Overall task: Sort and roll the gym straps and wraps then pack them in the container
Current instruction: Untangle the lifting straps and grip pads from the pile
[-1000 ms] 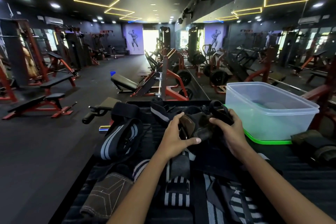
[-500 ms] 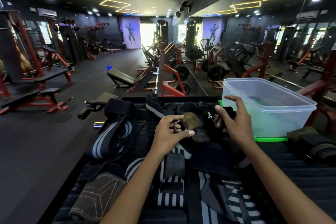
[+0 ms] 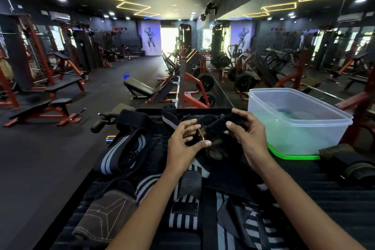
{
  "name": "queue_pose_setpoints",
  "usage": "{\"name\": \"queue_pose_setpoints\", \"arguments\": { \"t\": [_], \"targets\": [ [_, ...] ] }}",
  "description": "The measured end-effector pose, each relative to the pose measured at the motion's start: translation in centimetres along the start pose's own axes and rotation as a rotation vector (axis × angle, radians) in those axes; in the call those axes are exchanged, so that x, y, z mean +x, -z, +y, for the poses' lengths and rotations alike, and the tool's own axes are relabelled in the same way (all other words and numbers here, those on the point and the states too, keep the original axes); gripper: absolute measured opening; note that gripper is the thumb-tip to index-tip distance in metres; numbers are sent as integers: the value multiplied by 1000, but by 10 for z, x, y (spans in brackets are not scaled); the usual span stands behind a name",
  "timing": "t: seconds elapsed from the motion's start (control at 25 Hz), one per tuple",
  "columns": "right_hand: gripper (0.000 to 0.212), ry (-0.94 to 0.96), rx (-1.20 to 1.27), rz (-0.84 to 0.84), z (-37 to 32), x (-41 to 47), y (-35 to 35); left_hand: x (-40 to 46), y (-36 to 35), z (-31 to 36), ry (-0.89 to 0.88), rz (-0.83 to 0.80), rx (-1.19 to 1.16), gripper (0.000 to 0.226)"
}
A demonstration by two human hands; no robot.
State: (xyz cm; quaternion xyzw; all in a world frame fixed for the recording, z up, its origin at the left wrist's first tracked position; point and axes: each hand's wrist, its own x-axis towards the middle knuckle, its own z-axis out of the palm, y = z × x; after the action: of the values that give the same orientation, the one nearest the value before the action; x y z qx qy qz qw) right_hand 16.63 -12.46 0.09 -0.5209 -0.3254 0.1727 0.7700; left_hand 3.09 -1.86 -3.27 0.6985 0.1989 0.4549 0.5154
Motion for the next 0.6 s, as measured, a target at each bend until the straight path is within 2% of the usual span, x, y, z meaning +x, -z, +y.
{"name": "queue_pose_setpoints", "arguments": {
  "t": [0.16, 0.36, 0.52, 0.6],
  "targets": [
    [31, -70, -24, 87, 6, -7, -7, -4, -1, 1, 36, -39, -90, 61],
    [29, -13, -307, 197, 10, -12, -10, -7, -5, 2, -4, -58, -79, 63],
    [27, 43, -342, 188, 6, -14, -12, -10, -4, 3, -45, -34, -9, 64],
    [27, 11, -286, 198, 4, -14, -13, -10, -5, 4, -50, -30, 5, 66]
  ]
}}
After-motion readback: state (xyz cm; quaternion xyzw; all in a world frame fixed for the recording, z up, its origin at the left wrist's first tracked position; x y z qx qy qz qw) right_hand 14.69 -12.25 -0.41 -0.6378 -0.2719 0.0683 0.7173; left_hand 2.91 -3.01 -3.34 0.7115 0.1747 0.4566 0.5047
